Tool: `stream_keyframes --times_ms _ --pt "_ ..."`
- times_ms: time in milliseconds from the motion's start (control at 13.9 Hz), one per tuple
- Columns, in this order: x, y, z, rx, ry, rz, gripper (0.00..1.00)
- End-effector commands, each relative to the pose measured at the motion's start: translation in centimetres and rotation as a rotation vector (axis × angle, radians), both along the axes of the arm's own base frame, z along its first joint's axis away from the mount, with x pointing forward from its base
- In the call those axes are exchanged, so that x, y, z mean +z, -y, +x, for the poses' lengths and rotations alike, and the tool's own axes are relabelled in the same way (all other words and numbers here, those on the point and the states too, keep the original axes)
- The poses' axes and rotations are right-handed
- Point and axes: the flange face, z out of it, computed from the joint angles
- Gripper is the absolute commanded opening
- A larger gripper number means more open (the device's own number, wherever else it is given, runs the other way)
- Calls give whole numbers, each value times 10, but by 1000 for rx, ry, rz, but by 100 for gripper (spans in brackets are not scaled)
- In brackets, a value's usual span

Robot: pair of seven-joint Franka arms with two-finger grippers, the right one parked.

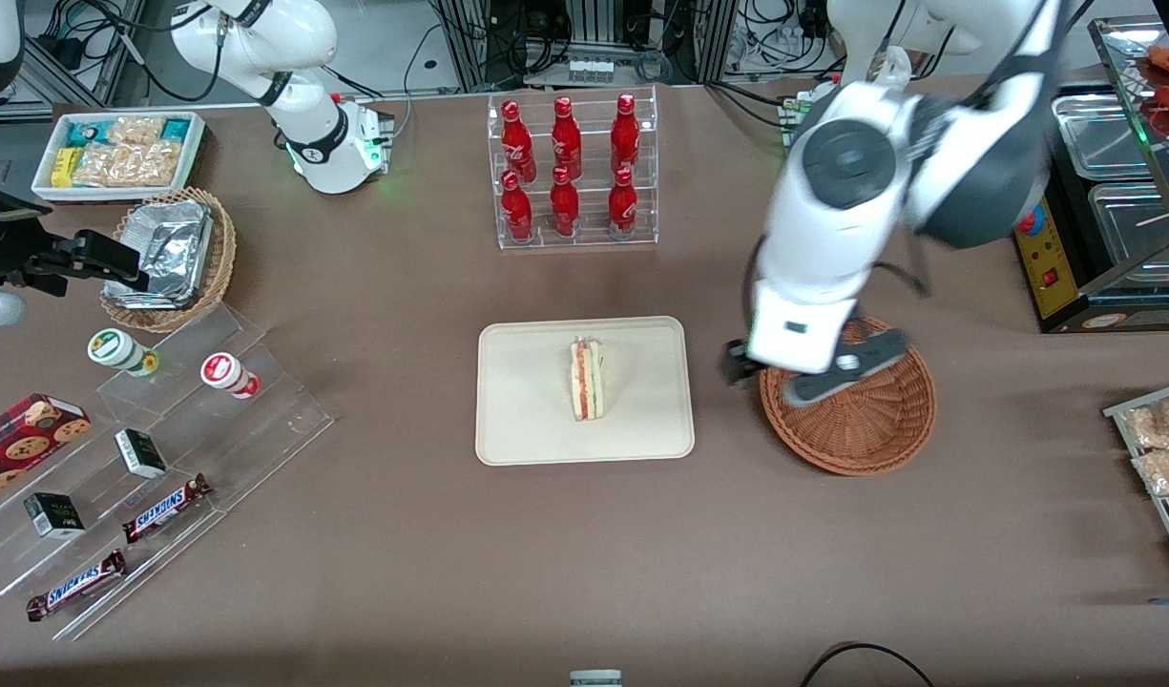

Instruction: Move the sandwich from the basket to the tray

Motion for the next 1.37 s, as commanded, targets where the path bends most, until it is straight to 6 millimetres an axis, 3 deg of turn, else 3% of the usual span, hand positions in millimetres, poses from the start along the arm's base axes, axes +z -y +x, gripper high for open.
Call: stream_keyframes --times_ms 0,216,721,1081,1297 --pt "23 -52 -5 -65 -43 28 100" --pt "42 -105 -8 -132 -93 -22 100" --pt "66 -200 -52 -352 -123 -63 100" --pt "73 -238 -84 -424 -130 -65 100" --pt "75 -239 -70 -424 -123 -65 100"
